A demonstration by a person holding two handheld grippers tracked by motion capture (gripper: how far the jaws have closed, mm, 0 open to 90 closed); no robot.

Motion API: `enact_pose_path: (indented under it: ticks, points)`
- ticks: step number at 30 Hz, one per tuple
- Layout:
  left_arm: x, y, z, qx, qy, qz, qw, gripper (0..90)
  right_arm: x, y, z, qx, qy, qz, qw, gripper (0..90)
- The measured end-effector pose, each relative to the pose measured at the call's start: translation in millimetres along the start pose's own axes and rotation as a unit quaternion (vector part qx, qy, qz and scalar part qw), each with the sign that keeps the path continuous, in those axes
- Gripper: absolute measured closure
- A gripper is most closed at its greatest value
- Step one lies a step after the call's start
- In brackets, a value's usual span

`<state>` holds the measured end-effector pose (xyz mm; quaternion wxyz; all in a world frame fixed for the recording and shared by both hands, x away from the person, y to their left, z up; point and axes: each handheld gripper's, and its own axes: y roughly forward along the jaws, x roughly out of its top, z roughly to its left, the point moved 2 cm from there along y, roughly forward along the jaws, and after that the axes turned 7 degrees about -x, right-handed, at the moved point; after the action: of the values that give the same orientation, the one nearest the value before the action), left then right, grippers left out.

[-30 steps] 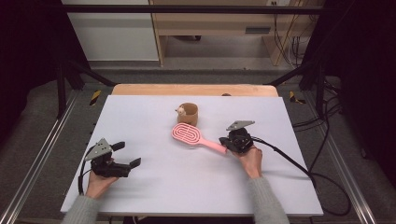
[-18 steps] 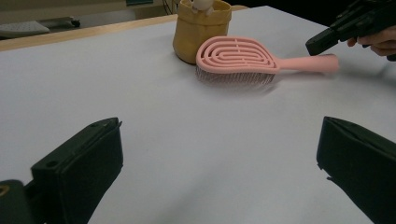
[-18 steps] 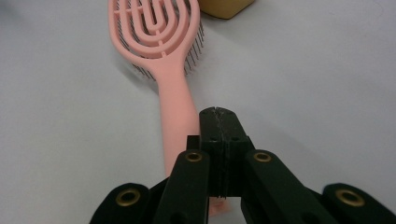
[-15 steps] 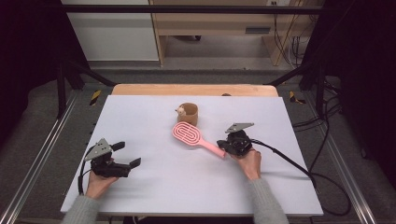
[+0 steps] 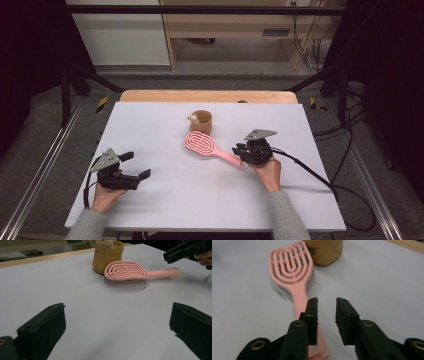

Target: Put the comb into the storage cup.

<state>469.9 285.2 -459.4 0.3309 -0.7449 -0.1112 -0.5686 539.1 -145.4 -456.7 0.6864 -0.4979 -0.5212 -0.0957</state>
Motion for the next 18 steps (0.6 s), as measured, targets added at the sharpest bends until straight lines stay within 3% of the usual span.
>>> enact_pose_path:
  ticks: [3,9,14,18]
  points:
    - [0.0,0.1,0.0,0.000,0.000,0.000,1.0000,0.4,2.7,-4.0,-0.7,0.000,0.001,-0.017,0.9999,58.5]
    - [0.0,0.1,-0.1,0.000,0.001,0.000,1.0000,0.4,11.1,-17.6,-1.8,0.004,0.005,-0.069,0.9976,32.9]
    - [0.0,0.2,-0.2,0.000,0.001,0.000,1.0000,0.4,15.6,-24.0,-4.2,0.001,0.016,-0.087,0.9961,17.6]
    - [-0.2,0.5,0.0,0.000,0.001,0.002,1.0000,0.4,18.9,-27.5,-6.3,0.002,0.024,-0.095,0.9952,10.3]
